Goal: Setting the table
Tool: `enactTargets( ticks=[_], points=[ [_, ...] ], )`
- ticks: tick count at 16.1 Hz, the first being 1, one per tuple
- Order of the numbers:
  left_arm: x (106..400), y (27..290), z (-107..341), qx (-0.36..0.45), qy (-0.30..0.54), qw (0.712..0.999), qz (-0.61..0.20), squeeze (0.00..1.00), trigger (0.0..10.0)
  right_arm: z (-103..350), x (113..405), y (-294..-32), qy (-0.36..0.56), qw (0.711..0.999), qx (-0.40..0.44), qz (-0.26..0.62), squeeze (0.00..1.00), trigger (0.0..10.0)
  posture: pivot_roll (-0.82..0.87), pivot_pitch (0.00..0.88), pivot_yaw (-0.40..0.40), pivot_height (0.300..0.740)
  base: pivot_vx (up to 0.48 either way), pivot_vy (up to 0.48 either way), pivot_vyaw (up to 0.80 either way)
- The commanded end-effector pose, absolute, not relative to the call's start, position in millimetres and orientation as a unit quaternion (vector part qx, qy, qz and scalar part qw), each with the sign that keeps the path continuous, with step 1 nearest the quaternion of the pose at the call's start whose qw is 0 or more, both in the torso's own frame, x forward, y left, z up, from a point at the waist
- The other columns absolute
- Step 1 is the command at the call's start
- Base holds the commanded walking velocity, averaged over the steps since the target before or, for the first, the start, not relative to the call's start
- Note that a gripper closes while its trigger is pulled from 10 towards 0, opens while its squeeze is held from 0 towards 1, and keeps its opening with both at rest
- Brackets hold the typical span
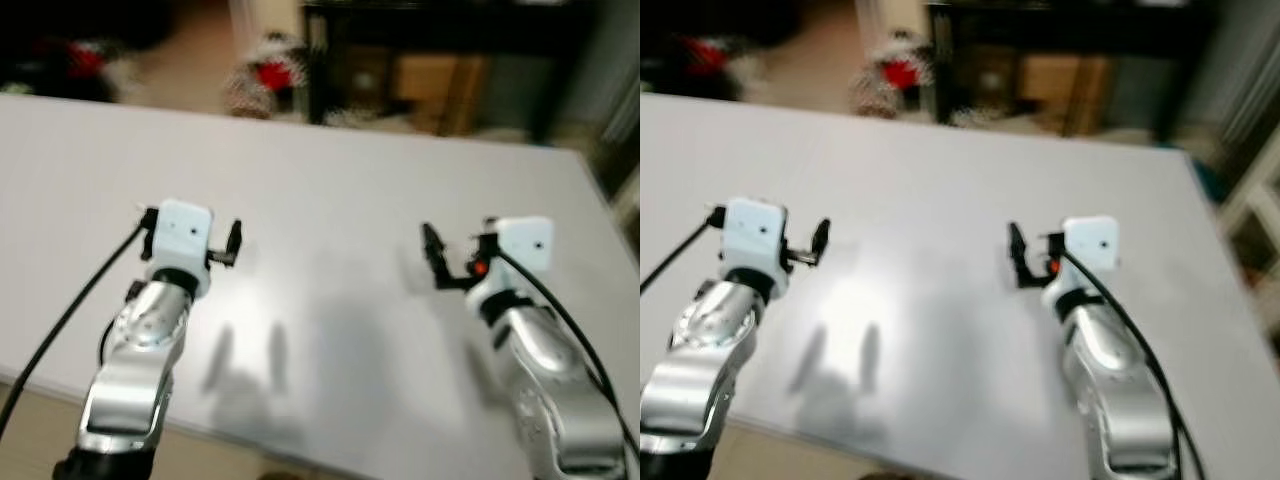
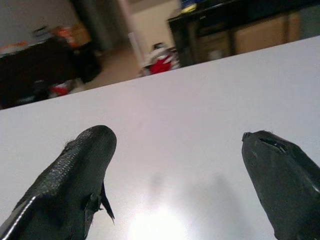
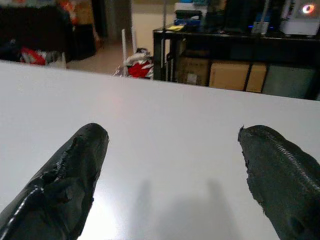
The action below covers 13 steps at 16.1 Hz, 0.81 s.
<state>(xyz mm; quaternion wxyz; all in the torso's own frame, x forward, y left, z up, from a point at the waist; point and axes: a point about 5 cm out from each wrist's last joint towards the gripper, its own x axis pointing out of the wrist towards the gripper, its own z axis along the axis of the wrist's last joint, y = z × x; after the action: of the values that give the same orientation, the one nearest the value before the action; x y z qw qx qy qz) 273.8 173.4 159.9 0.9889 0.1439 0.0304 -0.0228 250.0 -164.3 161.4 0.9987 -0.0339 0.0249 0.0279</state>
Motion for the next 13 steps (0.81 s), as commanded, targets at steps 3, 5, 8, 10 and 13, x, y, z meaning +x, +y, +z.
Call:
enactTargets(
  ticks=[3,5,8,10,13],
  points=[
    [273,180,164,0.140,0.025,0.990,-0.016,0.00,10.0,157,245,-172,0.027,0.997,-0.072,-0.008,1.00,10.0,0.00,0.000,0.084,0.740,0.000,0.000,0.79],
    [273,177,166,0.137,0.025,0.990,-0.025,0.00,10.0,151,241,-171,0.051,0.998,-0.017,0.009,1.00,10.0,0.01,0.000,0.075,0.740,0.000,0.135,0.00],
    [275,177,165,0.138,0.027,0.990,-0.019,0.00,10.0,155,240,-172,0.041,0.999,0.009,0.002,0.69,10.0,0.00,0.000,0.082,0.740,0.000,0.309,0.00],
    [274,170,168,0.135,0.023,0.990,-0.037,0.00,10.0,155,242,-167,0.040,0.999,0.005,0.019,0.00,10.0,0.00,0.000,0.078,0.740,0.000,0.311,0.00],
    [277,175,167,0.134,0.028,0.990,-0.024,0.00,10.0,158,244,-160,0.042,0.998,0.015,0.043,0.00,10.0,0.00,0.000,0.089,0.740,0.000,0.312,0.00]
  ],
)
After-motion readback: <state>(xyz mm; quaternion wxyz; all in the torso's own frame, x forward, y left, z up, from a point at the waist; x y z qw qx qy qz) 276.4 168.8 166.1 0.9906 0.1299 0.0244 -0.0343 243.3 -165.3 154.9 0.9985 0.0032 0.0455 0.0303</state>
